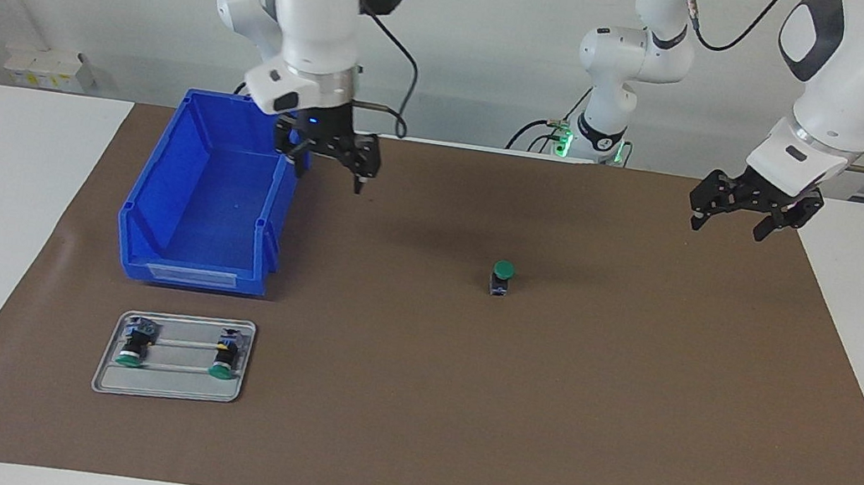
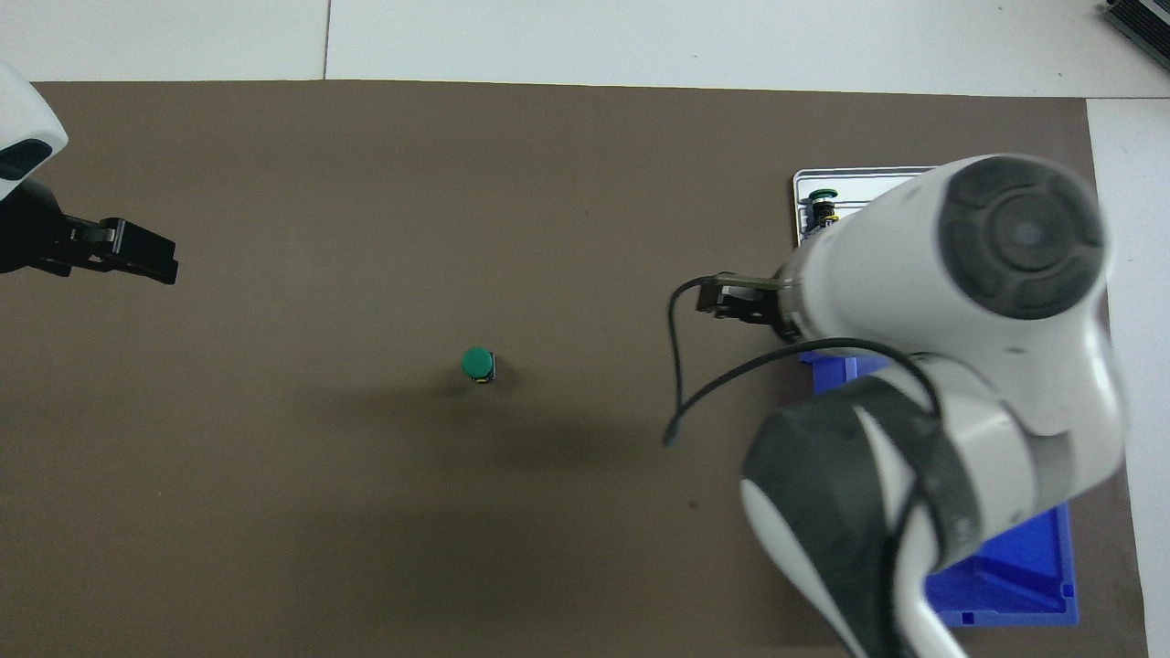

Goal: Place and press button with both arms
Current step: 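Lower the right gripper onto the button and grasp it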

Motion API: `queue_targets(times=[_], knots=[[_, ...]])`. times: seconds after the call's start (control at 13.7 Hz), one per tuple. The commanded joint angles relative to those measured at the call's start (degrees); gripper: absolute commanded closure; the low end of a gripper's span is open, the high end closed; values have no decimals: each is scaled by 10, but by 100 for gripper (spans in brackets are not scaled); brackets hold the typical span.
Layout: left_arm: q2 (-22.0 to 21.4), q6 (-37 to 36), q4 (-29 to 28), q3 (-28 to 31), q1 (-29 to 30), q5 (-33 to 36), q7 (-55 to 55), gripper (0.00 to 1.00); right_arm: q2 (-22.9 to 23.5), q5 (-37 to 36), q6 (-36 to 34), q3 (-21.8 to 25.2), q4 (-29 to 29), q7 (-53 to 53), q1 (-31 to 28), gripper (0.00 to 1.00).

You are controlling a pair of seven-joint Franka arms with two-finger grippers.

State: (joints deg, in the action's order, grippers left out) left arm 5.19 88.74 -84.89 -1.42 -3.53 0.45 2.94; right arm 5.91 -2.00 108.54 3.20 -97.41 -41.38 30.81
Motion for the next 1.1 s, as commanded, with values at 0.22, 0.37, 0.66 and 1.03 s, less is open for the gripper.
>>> queue_targets(times=[0.22,0.37,0.66,1.03], knots=[[-16,5,-19,-1,0,10,-4,0,146,3,157,1,54,-140,100,0],[-16,6,-19,-1,0,10,-4,0,171,-2,167,1,57,-150,116,0],[-16,5,-19,-1,0,10,-4,0,283,-15,177,1,157,-173,150,0],[-16,5,-19,-1,0,10,-4,0,302,-41,237,1,151,-172,156,0]])
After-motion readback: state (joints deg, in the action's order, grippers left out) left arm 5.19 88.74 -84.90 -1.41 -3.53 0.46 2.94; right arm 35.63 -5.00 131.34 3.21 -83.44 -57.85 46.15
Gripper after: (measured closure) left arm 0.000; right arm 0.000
